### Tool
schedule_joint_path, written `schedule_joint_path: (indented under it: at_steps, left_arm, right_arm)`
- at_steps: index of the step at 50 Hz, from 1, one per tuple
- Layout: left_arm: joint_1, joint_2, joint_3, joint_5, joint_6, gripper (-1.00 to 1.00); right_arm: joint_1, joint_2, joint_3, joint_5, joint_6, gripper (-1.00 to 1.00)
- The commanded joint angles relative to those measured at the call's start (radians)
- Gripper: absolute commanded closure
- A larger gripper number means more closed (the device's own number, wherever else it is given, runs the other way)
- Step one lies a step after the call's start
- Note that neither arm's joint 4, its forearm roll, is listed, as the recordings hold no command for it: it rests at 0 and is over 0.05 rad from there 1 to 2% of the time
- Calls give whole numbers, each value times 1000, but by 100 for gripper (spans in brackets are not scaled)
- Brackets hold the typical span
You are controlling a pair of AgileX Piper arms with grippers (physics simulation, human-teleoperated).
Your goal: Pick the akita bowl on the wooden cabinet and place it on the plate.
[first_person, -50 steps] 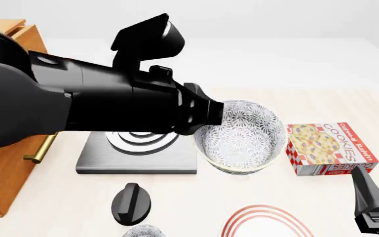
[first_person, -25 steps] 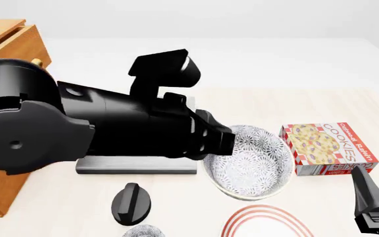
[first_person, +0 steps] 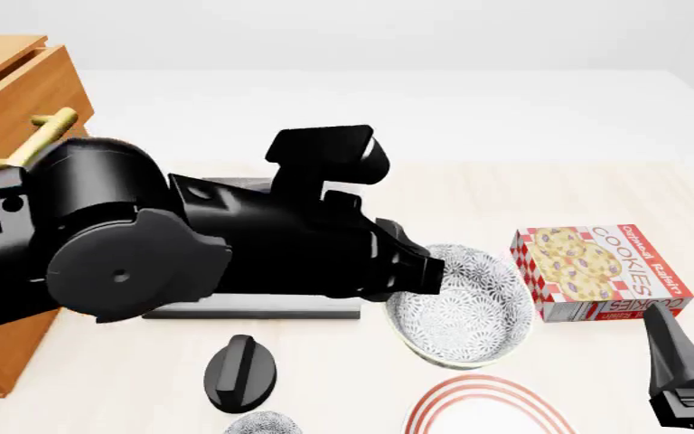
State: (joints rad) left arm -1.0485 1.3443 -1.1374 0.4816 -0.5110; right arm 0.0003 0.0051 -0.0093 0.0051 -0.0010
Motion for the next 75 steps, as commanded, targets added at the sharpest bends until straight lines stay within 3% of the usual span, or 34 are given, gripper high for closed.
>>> schedule_joint_path:
  at_steps: [1,75]
  left_arm:
    - [14,43,0,-27,5,100]
    - [-10,220,-33,-121,-14,100]
  right_arm:
    - [0,0,0,0,0,-100]
    - [0,0,0,0,0,-100]
